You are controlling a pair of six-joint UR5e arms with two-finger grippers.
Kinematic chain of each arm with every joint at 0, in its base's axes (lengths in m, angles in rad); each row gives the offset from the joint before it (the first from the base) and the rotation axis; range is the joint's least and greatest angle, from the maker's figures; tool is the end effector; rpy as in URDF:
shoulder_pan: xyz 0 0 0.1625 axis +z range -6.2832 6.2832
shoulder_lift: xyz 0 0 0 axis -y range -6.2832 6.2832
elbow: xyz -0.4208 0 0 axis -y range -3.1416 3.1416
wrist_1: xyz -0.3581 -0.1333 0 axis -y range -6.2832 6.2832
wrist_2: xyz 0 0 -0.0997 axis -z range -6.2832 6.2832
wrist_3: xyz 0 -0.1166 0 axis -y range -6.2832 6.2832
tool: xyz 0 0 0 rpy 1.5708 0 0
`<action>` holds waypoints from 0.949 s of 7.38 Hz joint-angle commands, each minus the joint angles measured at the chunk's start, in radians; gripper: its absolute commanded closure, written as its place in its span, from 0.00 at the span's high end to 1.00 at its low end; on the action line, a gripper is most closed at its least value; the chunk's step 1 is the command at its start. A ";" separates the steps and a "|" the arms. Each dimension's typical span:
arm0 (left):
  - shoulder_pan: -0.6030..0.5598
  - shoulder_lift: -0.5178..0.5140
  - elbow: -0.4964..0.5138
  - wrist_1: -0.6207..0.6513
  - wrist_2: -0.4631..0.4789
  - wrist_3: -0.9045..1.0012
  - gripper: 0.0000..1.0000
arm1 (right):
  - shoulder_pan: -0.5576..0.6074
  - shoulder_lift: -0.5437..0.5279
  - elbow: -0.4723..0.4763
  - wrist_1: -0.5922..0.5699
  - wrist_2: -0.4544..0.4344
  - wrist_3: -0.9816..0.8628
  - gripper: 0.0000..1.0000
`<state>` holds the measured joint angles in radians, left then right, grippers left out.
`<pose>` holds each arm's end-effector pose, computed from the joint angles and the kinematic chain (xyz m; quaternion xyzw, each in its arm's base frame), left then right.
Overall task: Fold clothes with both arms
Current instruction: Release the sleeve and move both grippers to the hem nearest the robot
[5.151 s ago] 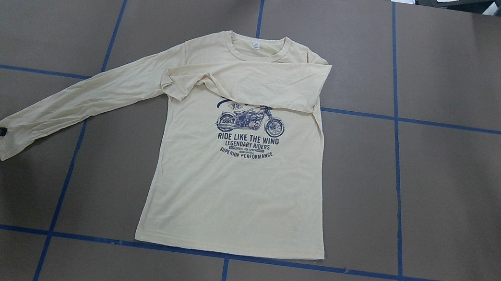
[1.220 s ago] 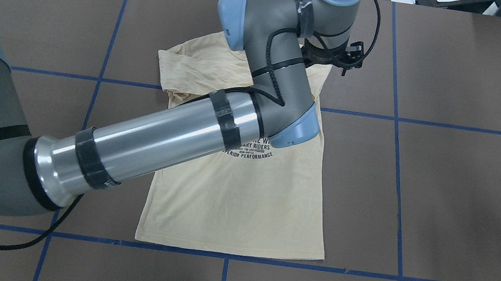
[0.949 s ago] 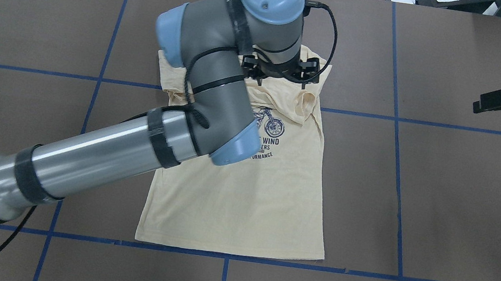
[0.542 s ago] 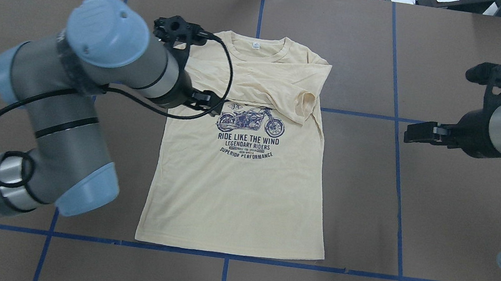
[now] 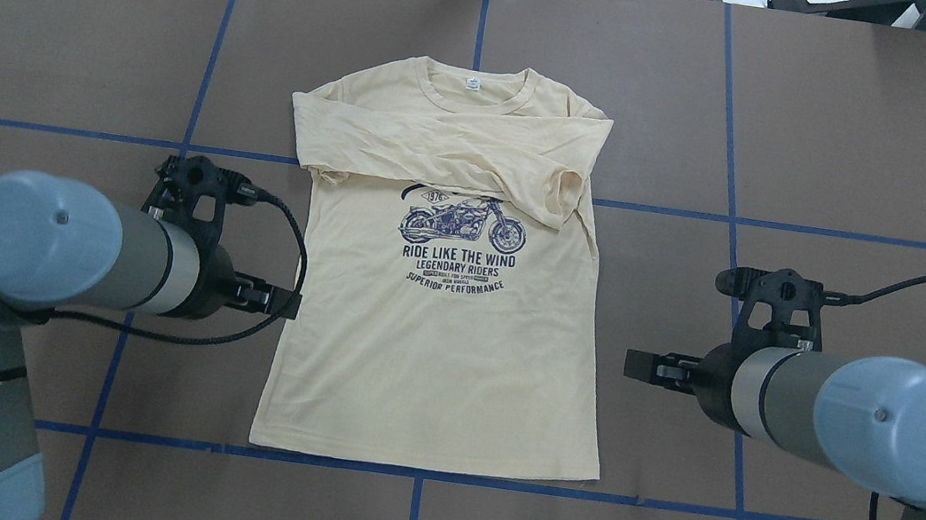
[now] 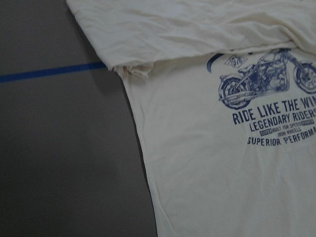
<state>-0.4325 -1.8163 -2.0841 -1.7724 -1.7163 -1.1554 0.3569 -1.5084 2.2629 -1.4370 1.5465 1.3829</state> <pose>0.4177 -0.3210 0.3087 0.1308 0.4465 0.0260 0.8848 -0.3652 -0.2815 0.3334 0.1262 -0.4109 0.0814 0.8992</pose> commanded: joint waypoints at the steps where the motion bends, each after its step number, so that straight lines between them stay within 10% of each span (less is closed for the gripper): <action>1: 0.128 0.074 0.024 -0.068 0.078 -0.156 1.00 | -0.076 -0.001 -0.003 -0.013 -0.086 0.031 0.99; 7: 0.225 0.055 0.053 -0.070 0.080 -0.248 0.78 | -0.076 0.000 -0.009 -0.013 -0.088 0.031 0.99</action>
<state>-0.2227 -1.7583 -2.0315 -1.8422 -1.6364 -1.3975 0.2805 -1.5077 2.2542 -1.4496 1.4590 1.4143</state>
